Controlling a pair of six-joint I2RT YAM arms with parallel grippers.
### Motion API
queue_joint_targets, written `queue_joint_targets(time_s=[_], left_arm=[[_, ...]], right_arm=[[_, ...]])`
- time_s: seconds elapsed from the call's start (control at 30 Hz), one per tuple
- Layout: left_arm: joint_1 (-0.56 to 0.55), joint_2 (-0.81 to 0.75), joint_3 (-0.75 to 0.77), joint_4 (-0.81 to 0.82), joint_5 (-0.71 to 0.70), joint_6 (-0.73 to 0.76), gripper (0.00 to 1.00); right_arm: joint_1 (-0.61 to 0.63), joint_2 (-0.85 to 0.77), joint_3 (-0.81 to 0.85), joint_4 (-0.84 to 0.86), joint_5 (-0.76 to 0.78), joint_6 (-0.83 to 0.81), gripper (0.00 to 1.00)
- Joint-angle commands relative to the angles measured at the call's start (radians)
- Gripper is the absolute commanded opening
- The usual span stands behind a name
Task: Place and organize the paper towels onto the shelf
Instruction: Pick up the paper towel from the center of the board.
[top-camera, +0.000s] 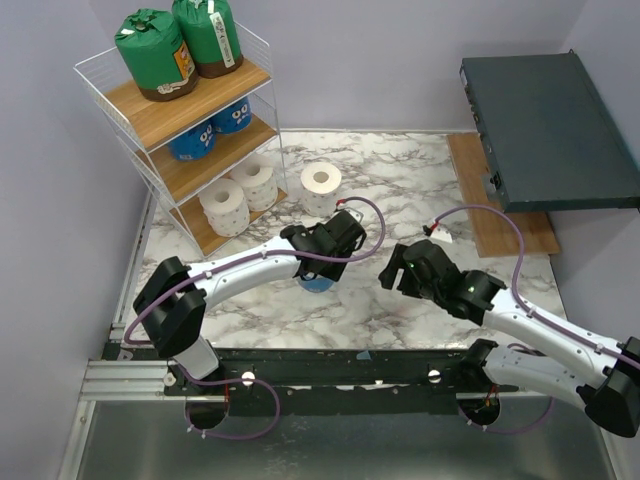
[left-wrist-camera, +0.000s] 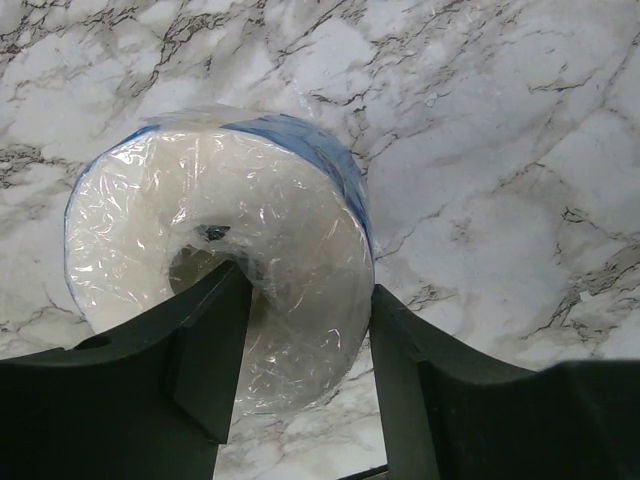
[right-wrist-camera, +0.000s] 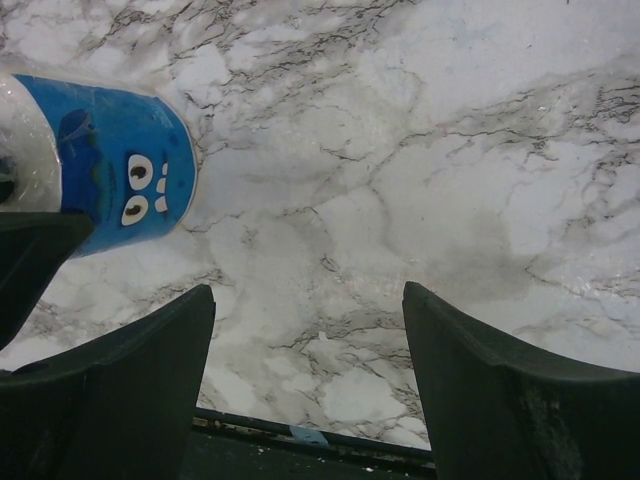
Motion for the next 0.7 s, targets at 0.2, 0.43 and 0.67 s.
queue_joint_targets(time_s=[0.2, 0.43, 0.67], left_arm=[[-0.016, -0.055, 0.037, -0.058, -0.011, 0.041, 0.34], [-0.014, -0.160, 0.149, -0.229, -0.011, 0.121, 0.24], [0.010, -0.296, 0.242, -0.371, -0.036, 0.175, 0.19]], right_arm=[[0.002, -0.023, -0.011, -0.005, 0.025, -0.012, 0.79], [0.002, -0.013, 0.004, 0.004, 0.024, -0.026, 0.78], [0.002, 0.009, 0.014, 0.027, 0.003, -0.048, 0.79]])
